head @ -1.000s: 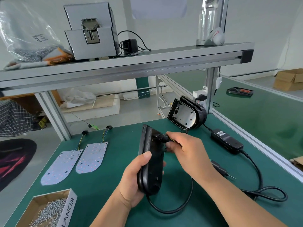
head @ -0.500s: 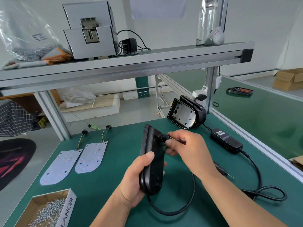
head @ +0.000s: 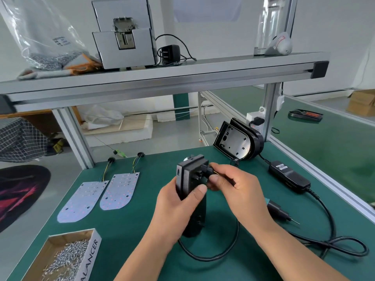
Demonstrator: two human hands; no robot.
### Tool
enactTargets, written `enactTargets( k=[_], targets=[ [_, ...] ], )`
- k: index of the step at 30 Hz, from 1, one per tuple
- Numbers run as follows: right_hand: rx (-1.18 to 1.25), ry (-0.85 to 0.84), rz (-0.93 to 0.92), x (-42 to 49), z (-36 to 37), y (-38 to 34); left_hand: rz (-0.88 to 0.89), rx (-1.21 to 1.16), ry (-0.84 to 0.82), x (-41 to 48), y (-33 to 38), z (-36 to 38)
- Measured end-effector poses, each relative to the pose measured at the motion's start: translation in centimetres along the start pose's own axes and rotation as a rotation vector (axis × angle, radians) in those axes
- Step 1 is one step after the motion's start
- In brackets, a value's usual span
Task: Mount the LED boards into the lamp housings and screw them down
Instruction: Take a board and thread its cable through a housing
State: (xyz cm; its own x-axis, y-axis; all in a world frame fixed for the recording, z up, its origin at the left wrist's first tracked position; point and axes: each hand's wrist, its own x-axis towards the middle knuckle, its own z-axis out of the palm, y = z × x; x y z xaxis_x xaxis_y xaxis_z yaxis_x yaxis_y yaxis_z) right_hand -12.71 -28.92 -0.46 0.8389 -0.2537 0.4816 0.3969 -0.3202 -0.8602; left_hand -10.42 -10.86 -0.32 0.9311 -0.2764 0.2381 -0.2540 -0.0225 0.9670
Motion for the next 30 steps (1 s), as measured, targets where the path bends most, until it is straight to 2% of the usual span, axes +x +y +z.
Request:
enactTargets(
  k=[4,9,13,15,19,22,24,28,30],
  targets=[
    [-0.029,0.055,-0.079,-0.3,0.1,-0.8,-0.003,0.017,0.132,-0.5,0.4,1.0],
    [-0.145,0.107,-0.219,0.0,0.0,-0.9,-0.027,-0.021,0.160,-0.5,0.3,1.6],
    [-0.239,0.083,-0.304,0.3,0.1,-0.4,-0.032,-0.024,0.159,-0.2,0.2,1.0],
    [-0.214,0.065,-0.260,0.2,0.1,-0.3,-0.024,-0.008,0.165,-0.1,0.2,1.0],
    [0.004,-0.005,-0.068,0.0,0.2,-0.5,-0.018,0.032,0.204,-0.3,0.3,1.4],
    [0.067,-0.004,-0.041,0.0,0.2,-0.6,0.002,0.054,0.212,-0.5,0.4,1.7],
    [-0.026,0.013,-0.100,0.1,0.1,-0.8,0.002,0.041,0.201,-0.5,0.6,1.7],
    [-0.397,0.098,-0.382,0.3,-0.1,-0.6,-0.014,-0.018,0.138,-0.5,0.9,1.3],
    [-0.436,0.122,-0.424,0.4,-0.3,-0.5,-0.016,-0.042,0.100,-0.5,1.0,1.3]
  ],
)
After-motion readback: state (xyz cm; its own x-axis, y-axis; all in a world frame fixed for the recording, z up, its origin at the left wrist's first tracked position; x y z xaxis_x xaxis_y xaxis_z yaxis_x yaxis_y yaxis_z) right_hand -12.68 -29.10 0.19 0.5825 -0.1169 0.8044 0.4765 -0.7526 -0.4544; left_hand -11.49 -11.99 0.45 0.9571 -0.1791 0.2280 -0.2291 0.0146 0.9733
